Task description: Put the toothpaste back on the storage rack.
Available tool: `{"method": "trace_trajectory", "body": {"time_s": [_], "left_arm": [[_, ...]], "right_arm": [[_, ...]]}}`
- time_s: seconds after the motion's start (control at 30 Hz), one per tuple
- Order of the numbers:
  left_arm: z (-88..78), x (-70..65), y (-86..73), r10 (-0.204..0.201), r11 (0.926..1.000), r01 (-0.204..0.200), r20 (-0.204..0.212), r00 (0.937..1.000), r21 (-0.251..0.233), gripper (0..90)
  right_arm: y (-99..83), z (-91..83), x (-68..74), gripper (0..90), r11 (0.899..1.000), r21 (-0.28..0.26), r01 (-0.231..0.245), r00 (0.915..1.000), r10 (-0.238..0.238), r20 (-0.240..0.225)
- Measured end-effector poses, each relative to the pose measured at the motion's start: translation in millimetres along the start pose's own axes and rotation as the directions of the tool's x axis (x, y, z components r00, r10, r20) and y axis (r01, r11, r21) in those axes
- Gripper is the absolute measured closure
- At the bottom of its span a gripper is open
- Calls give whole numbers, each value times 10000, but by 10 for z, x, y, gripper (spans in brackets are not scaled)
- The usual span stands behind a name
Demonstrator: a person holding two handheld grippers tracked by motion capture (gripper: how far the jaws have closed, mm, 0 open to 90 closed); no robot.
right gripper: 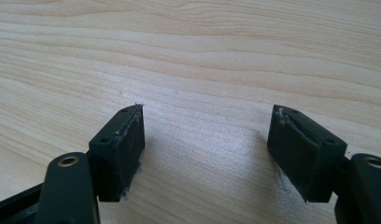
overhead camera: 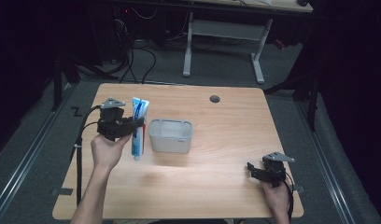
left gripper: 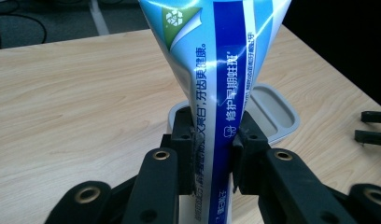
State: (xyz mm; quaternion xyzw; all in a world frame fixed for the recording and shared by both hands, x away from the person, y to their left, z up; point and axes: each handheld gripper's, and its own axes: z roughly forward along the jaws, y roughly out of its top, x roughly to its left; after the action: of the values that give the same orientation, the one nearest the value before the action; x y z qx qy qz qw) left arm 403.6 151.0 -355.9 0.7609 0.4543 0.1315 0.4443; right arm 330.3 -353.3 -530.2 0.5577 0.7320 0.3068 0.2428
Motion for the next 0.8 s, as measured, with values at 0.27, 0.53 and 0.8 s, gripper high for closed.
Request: {"method": "trace_trajectory", "body": {"time_s": [0.27, 0.53, 0.8], "left_arm": [[43, -78, 86, 23, 9997, -14, 390, 9992, -245, 744], [66, -150, 194, 179, 9989, -154, 569, 9982, -437, 745], [138, -166, 294, 65, 9973, -15, 672, 9977, -739, 746]], "right_arm": [[0, 0, 0, 276, 10000, 3, 3, 10000, -3, 8], [0, 0, 0, 276, 10000, 5, -3, 10000, 3, 4], [0, 0, 0, 276, 10000, 3, 1, 10000, -1, 3]]}}
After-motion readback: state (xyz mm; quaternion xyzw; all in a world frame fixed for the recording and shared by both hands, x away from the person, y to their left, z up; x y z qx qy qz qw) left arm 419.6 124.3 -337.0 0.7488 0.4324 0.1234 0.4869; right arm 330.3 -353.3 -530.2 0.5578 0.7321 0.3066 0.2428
